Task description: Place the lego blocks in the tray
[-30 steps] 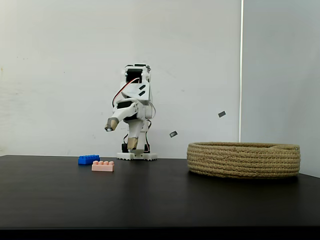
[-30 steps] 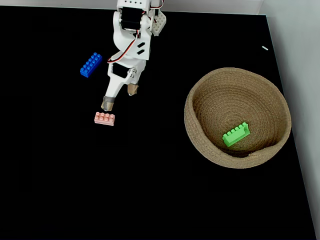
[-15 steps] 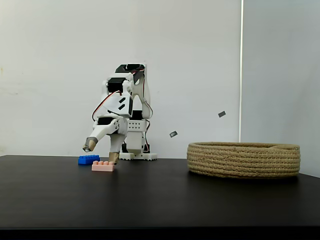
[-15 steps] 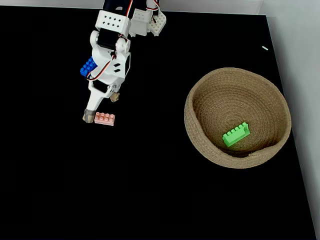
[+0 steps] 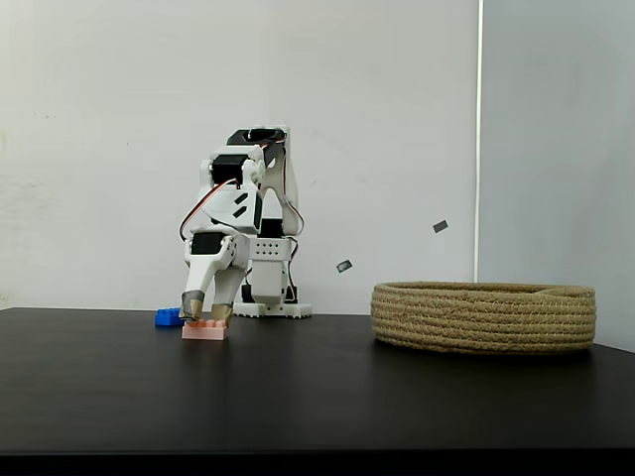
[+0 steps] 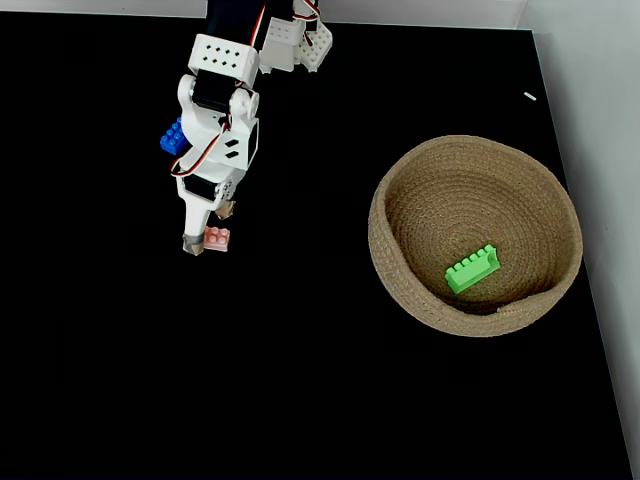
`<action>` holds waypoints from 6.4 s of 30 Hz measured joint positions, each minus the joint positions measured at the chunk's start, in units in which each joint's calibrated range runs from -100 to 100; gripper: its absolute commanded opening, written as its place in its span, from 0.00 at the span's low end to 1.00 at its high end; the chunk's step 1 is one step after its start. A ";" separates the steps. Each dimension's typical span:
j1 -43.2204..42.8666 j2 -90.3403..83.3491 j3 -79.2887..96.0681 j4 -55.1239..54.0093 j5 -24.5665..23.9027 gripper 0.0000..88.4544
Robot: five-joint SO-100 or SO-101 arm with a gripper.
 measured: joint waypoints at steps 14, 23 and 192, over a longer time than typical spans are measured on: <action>0.57 0.08 0.44 -4.38 1.71 0.00; -3.58 -9.25 -2.56 9.83 -4.10 0.00; -22.80 -31.04 -18.38 39.71 5.47 0.00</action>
